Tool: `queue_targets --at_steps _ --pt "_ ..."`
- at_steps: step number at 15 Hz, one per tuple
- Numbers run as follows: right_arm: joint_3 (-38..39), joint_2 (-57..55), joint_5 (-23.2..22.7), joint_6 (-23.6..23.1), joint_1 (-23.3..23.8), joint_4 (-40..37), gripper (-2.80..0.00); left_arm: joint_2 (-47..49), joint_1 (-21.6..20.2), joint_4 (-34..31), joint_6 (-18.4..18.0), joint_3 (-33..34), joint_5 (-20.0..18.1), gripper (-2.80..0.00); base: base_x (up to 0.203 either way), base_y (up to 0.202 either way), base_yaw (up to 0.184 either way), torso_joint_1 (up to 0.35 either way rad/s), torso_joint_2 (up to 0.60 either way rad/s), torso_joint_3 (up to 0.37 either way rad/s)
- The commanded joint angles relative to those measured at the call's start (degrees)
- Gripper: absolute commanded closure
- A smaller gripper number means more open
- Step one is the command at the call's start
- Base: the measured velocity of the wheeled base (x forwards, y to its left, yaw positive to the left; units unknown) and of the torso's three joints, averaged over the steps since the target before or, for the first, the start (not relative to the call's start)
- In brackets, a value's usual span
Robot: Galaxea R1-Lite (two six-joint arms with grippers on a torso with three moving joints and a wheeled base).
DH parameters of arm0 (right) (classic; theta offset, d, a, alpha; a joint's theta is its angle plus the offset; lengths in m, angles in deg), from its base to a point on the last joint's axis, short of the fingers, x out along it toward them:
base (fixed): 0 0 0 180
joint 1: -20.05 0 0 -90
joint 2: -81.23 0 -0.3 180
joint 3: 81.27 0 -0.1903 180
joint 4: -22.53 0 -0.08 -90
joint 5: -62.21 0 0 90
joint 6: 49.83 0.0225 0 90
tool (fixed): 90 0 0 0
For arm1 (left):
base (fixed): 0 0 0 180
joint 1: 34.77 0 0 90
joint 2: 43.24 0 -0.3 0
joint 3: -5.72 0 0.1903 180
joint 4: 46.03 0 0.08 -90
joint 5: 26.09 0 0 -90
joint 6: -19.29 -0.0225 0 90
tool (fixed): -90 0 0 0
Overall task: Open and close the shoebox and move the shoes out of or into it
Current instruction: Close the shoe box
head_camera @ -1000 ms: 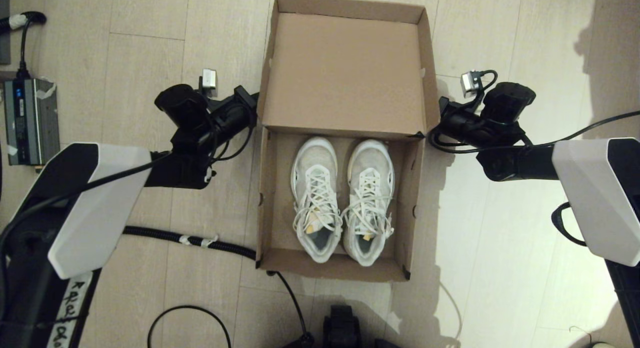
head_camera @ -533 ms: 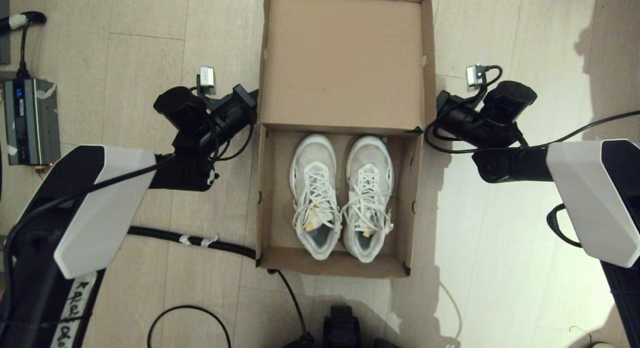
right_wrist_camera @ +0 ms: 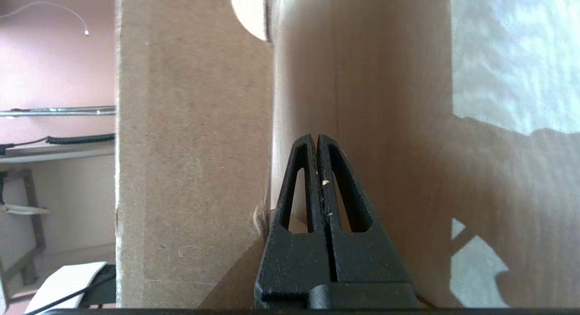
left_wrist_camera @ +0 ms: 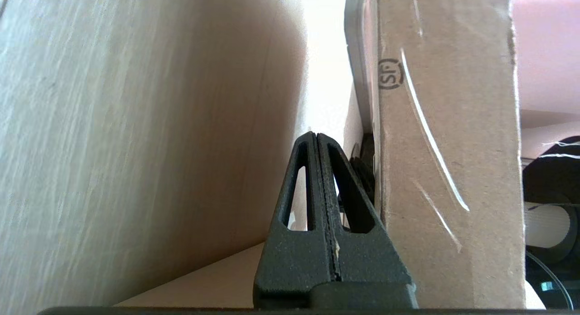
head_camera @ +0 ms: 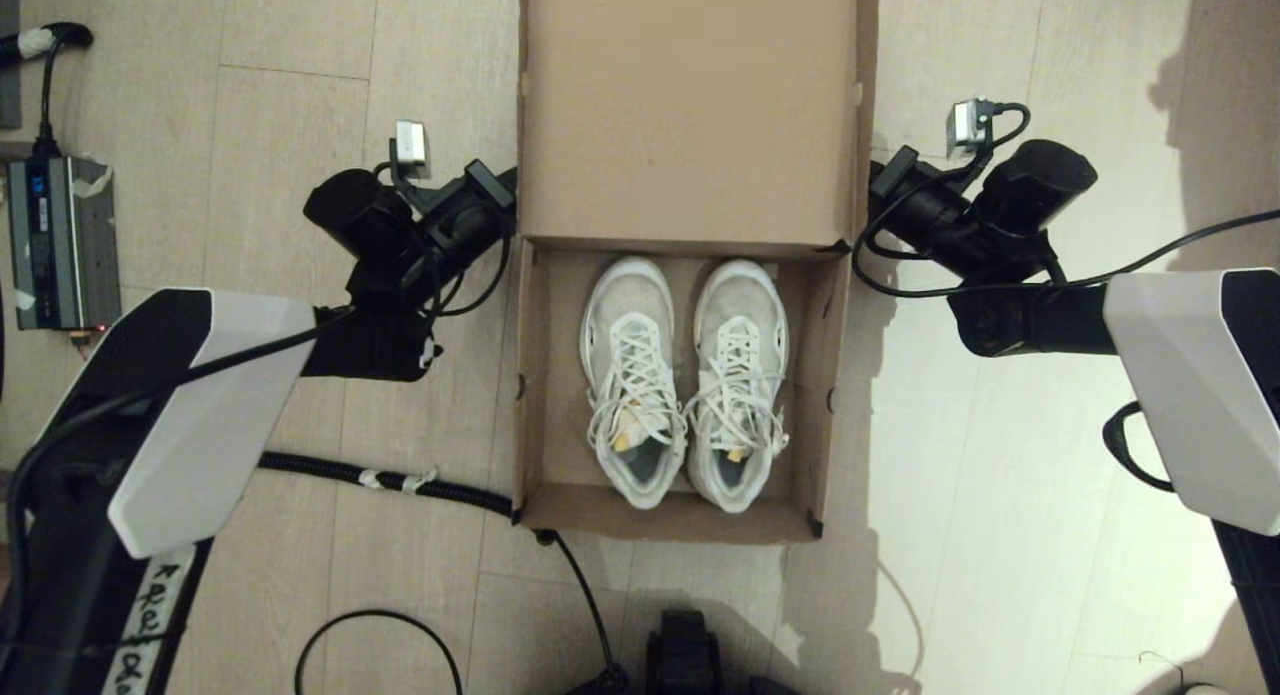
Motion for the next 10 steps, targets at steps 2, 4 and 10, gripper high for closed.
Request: queue_targets --at_steps 2,4,10 --pt "0.0 1.2 -0.41 1.69 0.0 0.39 0.0 -1.11 0.13 0.75 0.44 -0.03 -0.43 0.0 0.0 0.0 0.0 0.0 0.0 0.0" --pt "0.0 2.04 -0.51 5.58 0.18 1.36 0.0 -1.47 0.13 0.75 0.51 -0.03 -0.69 0.0 0.0 0.0 0.0 0.0 0.0 0.0" --pt "0.0 2.85 -3.2 17.35 0.66 8.98 0.0 -1.2 0.22 0.84 0.53 -0.03 -0.73 0.0 0.0 0.0 0.0 0.0 0.0 0.0"
